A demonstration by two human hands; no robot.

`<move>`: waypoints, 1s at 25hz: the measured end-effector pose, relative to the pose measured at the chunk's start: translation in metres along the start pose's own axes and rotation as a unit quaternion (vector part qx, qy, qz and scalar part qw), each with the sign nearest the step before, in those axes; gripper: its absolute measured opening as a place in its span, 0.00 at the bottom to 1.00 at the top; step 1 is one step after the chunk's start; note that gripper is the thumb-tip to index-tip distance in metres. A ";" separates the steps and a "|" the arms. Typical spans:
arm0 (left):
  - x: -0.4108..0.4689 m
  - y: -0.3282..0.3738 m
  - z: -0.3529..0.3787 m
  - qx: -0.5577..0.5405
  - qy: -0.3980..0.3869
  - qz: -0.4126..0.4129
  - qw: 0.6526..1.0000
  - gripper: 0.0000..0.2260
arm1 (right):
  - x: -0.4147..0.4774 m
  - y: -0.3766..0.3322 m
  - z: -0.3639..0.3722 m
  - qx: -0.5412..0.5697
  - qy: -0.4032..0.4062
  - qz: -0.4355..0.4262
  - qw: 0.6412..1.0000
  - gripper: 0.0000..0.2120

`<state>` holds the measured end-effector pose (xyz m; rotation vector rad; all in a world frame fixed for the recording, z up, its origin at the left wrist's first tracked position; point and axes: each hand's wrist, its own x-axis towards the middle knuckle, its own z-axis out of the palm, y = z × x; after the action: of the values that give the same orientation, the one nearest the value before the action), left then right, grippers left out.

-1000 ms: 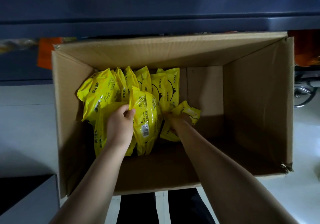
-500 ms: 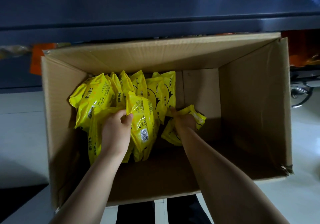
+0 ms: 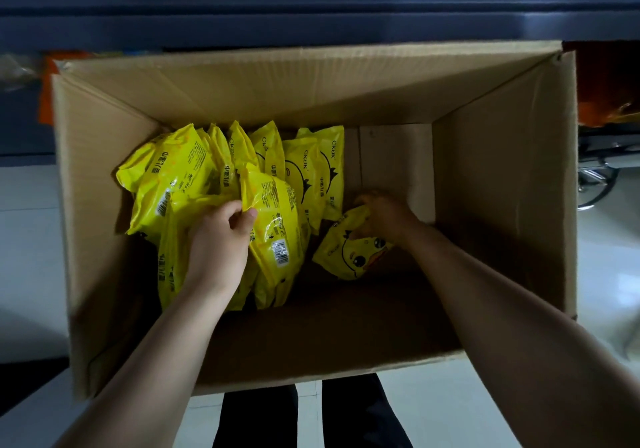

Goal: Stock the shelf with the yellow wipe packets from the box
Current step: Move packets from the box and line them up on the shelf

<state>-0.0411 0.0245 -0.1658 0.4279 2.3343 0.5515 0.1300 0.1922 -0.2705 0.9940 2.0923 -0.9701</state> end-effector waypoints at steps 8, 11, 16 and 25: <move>0.004 -0.004 0.002 -0.036 -0.070 -0.013 0.997 0.07 | -0.035 0.029 -0.010 0.134 0.009 0.170 0.976 0.18; 0.004 0.015 0.001 -0.020 -0.042 0.021 0.999 0.11 | -0.058 0.027 -0.031 0.426 0.060 0.188 0.883 0.18; 0.008 0.048 -0.015 0.055 0.026 0.206 0.977 0.09 | -0.080 0.013 -0.052 0.592 0.140 0.242 0.756 0.22; 0.028 0.018 0.026 -0.264 -0.039 -0.089 0.960 0.07 | -0.079 -0.015 -0.037 0.608 0.138 0.267 0.735 0.24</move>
<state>-0.0398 0.0594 -0.1898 -0.0124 2.0165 1.0079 0.1513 0.1871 -0.1849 2.3028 0.9541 -1.9540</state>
